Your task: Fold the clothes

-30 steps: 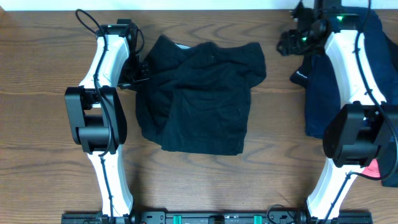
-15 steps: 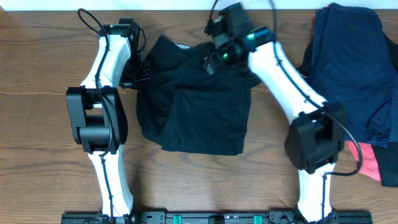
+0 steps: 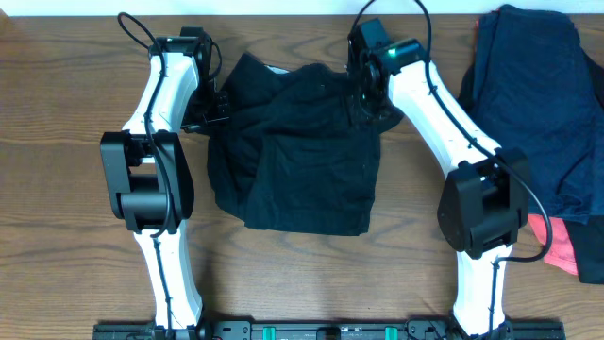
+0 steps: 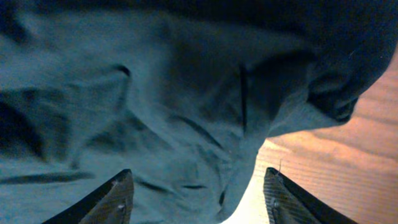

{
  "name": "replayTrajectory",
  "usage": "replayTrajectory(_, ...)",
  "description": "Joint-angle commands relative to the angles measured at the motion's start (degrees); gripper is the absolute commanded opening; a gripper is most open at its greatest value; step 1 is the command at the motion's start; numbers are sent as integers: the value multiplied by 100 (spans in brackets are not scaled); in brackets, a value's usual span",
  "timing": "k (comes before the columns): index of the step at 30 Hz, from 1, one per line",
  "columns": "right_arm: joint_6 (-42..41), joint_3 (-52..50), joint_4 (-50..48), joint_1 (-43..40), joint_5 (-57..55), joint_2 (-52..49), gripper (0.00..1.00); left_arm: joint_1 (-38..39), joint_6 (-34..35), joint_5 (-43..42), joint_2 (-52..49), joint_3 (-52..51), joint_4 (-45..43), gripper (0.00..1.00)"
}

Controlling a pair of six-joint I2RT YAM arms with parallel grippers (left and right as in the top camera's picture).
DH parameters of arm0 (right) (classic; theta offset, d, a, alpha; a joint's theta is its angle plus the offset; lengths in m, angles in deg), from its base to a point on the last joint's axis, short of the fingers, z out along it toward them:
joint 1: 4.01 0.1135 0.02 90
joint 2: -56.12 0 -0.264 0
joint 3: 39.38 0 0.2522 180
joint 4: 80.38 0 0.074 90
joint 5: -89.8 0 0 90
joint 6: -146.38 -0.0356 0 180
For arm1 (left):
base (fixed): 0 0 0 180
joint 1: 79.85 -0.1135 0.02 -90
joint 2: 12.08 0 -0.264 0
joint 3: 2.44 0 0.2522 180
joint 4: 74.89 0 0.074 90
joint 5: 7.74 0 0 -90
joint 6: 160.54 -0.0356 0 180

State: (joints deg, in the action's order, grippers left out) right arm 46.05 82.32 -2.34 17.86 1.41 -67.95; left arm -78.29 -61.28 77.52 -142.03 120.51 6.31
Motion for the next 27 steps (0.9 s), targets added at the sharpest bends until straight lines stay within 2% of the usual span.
replayTrajectory(1,-120,-542,-81,-79,63,-129,60,-20,92,-39,131,50,-2,6)
replayTrajectory(7,-122,-1049,-420,-162,387,-131,51,-20,92,-39,131,50,-2,6)
replayTrajectory(9,-120,-1064,-474,-184,378,-131,45,-20,92,-39,131,50,-2,6)
replayTrajectory(12,-120,-1064,-625,-223,378,-131,9,-20,92,-37,131,50,-2,6)
replayTrajectory(13,-120,-1064,-662,-249,376,-131,1,-20,90,-35,131,50,-2,6)
replayTrajectory(18,0,-1064,-463,-619,238,-131,1,-107,92,-33,131,50,0,6)
replayTrajectory(27,149,-1064,-52,-2079,190,-131,1,-511,90,-35,131,50,223,6)
